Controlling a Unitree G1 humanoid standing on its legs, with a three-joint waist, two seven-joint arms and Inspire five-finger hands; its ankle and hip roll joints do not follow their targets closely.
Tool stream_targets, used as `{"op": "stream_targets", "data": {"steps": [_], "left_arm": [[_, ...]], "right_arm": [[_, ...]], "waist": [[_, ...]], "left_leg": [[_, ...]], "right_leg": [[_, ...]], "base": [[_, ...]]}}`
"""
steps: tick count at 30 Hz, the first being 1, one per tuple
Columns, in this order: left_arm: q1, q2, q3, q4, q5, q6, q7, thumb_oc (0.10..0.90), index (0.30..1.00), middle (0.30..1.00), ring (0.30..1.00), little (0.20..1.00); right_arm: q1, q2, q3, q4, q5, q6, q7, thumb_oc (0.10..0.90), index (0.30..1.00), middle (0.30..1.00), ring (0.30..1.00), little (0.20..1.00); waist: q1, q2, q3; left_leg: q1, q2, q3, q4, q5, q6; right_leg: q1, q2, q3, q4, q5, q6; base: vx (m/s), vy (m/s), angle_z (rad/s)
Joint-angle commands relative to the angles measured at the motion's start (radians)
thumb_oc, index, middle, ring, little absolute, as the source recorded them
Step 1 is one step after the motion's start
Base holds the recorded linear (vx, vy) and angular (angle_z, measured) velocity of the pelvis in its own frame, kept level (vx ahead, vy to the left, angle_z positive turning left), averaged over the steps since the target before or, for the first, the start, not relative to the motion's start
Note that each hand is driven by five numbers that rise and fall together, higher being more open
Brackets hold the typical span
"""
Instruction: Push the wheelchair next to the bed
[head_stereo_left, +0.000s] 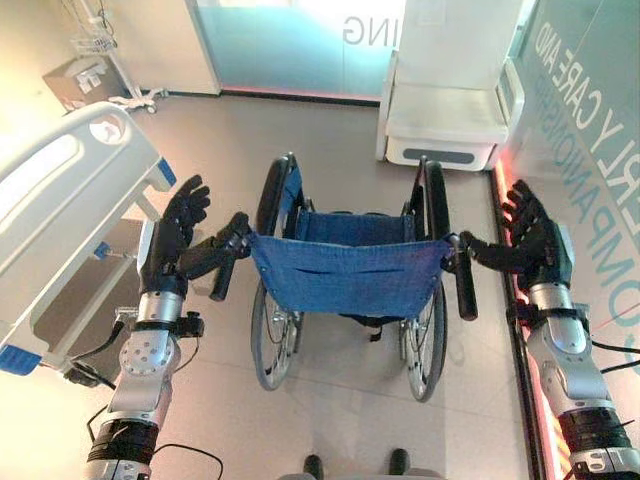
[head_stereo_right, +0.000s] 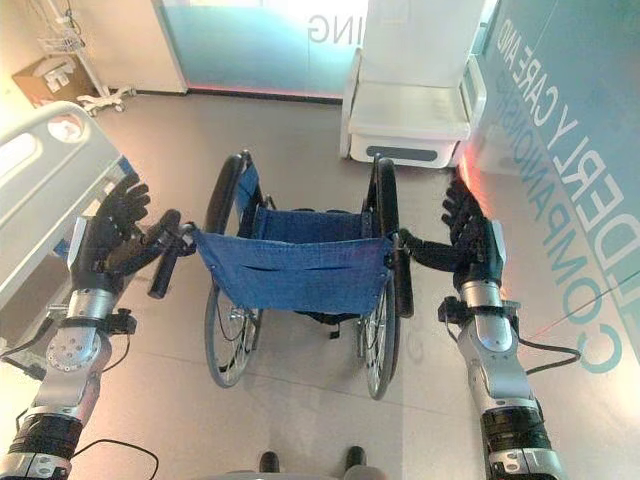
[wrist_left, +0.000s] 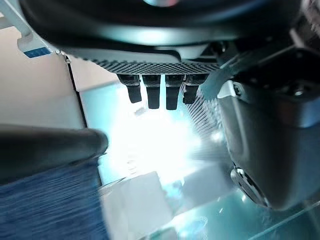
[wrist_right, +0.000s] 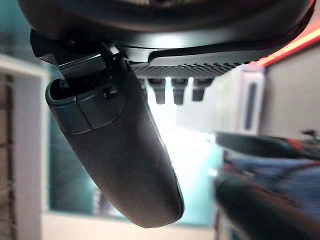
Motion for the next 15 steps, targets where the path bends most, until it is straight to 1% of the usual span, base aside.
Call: {"op": "stream_targets", "data": {"steps": [1, 3, 6, 7, 9, 11, 15], "left_arm": [[-0.039, 0.135, 0.06, -0.046, 0.058, -0.025, -0.033, 0.8, 0.9, 0.9, 0.9, 0.9], [-0.019, 0.164, 0.072, -0.051, 0.079, -0.002, -0.069, 0.8, 0.9, 0.9, 0.9, 0.9], [-0.007, 0.183, 0.074, -0.053, 0.101, 0.012, -0.088, 0.8, 0.9, 0.9, 0.9, 0.9], [0.001, 0.198, 0.076, -0.053, 0.126, 0.026, -0.098, 0.8, 0.9, 0.9, 0.9, 0.9], [0.007, 0.221, 0.074, -0.055, 0.17, 0.036, -0.09, 0.8, 0.9, 0.9, 0.9, 0.9], [0.009, 0.239, 0.074, -0.058, 0.166, 0.047, -0.099, 0.8, 0.9, 0.9, 0.9, 0.9], [0.003, 0.247, 0.065, -0.05, 0.196, 0.07, -0.104, 0.8, 0.9, 0.9, 0.9, 0.9]], "right_arm": [[-0.045, -0.066, -0.02, -0.145, -0.053, -0.048, 0.078, 0.8, 0.9, 0.9, 0.9, 0.9], [-0.027, -0.081, -0.021, -0.163, -0.056, -0.033, 0.097, 0.8, 0.9, 0.9, 0.9, 0.9], [-0.018, -0.092, -0.022, -0.172, -0.067, -0.023, 0.106, 0.8, 0.9, 0.9, 0.9, 0.9], [-0.009, -0.098, -0.022, -0.176, -0.081, -0.018, 0.109, 0.8, 0.9, 0.9, 0.9, 0.9], [-0.005, -0.109, -0.016, -0.181, -0.082, -0.005, 0.114, 0.8, 0.9, 0.9, 0.9, 0.9], [-0.002, -0.117, -0.013, -0.186, -0.091, -0.005, 0.105, 0.8, 0.9, 0.9, 0.9, 0.9], [-0.002, -0.117, -0.004, -0.179, -0.117, 0.012, 0.107, 0.8, 0.9, 0.9, 0.9, 0.9]], "waist": [[0.005, -0.02, -0.058], [0.008, -0.018, -0.056], [0.008, -0.017, -0.055], [0.009, -0.015, -0.054], [0.01, -0.013, -0.052], [0.011, -0.013, -0.05], [0.012, -0.011, -0.047]], "left_leg": [[-0.009, -0.044, -0.011, 0.004, -0.078, 0.033], [-0.011, -0.044, -0.009, 0.006, -0.076, 0.033], [-0.012, -0.044, -0.007, 0.008, -0.075, 0.033], [-0.012, -0.045, -0.007, 0.01, -0.075, 0.034], [-0.013, -0.045, -0.006, 0.011, -0.074, 0.034], [-0.014, -0.046, -0.008, 0.013, -0.073, 0.036], [-0.015, -0.047, -0.008, 0.016, -0.073, 0.037]], "right_leg": [[-0.006, -0.012, 0.017, 0.049, -0.066, 0.022], [-0.008, -0.013, 0.016, 0.052, -0.066, 0.023], [-0.009, -0.013, 0.015, 0.053, -0.065, 0.025], [-0.01, -0.013, 0.015, 0.056, -0.064, 0.027], [-0.012, -0.014, 0.014, 0.059, -0.064, 0.028], [-0.013, -0.014, 0.014, 0.061, -0.063, 0.029], [-0.015, -0.015, 0.014, 0.067, -0.064, 0.032]], "base": [[0.0, 0.0, 0.0], [0.0, 0.0, 0.0], [0.0, 0.0, 0.0], [0.0, 0.0, 0.0], [0.0, 0.0, 0.0], [0.0, 0.0, 0.0], [0.0, 0.0, 0.0]]}}
